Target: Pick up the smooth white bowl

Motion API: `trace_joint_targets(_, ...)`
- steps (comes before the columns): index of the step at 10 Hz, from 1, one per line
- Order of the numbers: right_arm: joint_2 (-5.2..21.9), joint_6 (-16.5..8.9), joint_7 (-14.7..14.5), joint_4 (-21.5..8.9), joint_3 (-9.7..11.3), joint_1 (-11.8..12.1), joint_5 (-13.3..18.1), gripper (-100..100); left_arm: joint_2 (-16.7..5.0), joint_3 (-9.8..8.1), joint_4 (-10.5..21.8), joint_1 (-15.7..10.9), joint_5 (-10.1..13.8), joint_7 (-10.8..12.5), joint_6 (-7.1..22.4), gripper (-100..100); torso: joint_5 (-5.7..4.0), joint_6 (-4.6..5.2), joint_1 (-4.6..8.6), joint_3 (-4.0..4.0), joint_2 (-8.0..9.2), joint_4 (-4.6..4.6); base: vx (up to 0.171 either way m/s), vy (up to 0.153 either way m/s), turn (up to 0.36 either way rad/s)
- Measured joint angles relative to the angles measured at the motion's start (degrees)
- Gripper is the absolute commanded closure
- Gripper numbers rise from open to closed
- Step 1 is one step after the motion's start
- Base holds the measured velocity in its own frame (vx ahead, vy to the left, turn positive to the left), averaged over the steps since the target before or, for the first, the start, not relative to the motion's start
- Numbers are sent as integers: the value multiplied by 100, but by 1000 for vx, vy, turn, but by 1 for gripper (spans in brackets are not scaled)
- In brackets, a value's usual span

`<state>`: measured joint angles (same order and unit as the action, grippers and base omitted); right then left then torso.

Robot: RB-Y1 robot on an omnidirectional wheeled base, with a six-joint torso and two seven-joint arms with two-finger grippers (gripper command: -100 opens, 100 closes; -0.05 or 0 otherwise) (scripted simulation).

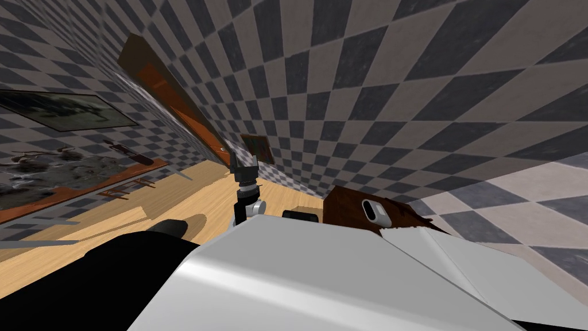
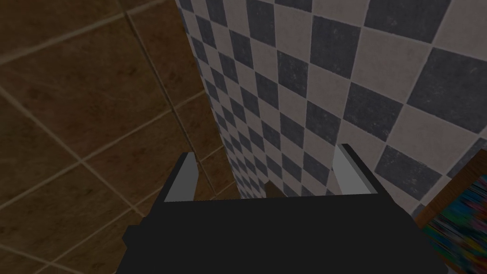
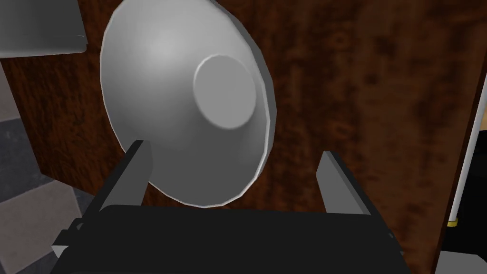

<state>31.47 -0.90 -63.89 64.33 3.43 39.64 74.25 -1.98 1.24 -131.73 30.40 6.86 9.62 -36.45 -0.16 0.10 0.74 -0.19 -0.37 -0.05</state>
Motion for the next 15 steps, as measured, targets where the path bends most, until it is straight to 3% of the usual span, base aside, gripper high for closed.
trace_joint_targets(2, 218, -198, 31, 42, 321, 42, -246, -100, 1, 1, 0, 0, 0, 0, 0, 0, 8, 2, -44, 6, 13, 1, 3, -18, -12)
trace_joint_targets(6, 196, -196, 29, -41, 584, 80, -295, -100, 2, 1, 0, 0, 0, 0, 0, 0, 14, 2, -61, 11, 21, 3, 4, -11, 17)
trace_joint_targets(7, 204, -208, 34, -39, 599, 80, -308, 0, 2, 1, 0, 0, 0, 0, 0, 0, 14, 2, -65, 11, 22, 4, 0, 0, 0)
trace_joint_targets(8, 204, -207, 34, -39, 597, 80, -306, -100, 2, 1, 0, 0, 0, 0, 0, 0, 15, 2, -67, 12, 23, 4, -10, -37, 55)
trace_joint_targets(10, 105, -371, 21, -145, 744, -62, -356, -100, 1, 1, 0, -1, 0, 0, 0, 0, 10, 1, -46, 15, 28, 5, -21, -63, 42)
trace_joint_targets(11, 2, -368, 5, -251, 694, -146, -277, -100, 1, 1, 0, -1, 0, 0, 0, 0, 10, 1, -46, 16, 30, 6, -25, -32, 49)
trace_joint_targets(12, -19, -479, -24, -283, 843, -218, -382, -100, 2, 1, 0, -1, 0, 0, 0, 0, 10, 0, -57, 17, 31, 6, -6, 4, 17)
trace_joint_targets(13, -20, -516, -32, -284, 867, -225, -399, 100, 2, 1, 0, -1, 0, 0, 0, 0, 15, 2, -68, 14, 27, 5, 0, 0, 0)
trace_joint_targets(15, -21, -506, -31, -276, 866, -228, -396, 100, 2, 1, 0, -1, 0, 0, 0, 0, 17, 0, -72, 7, 19, -1, 0, 0, 9)
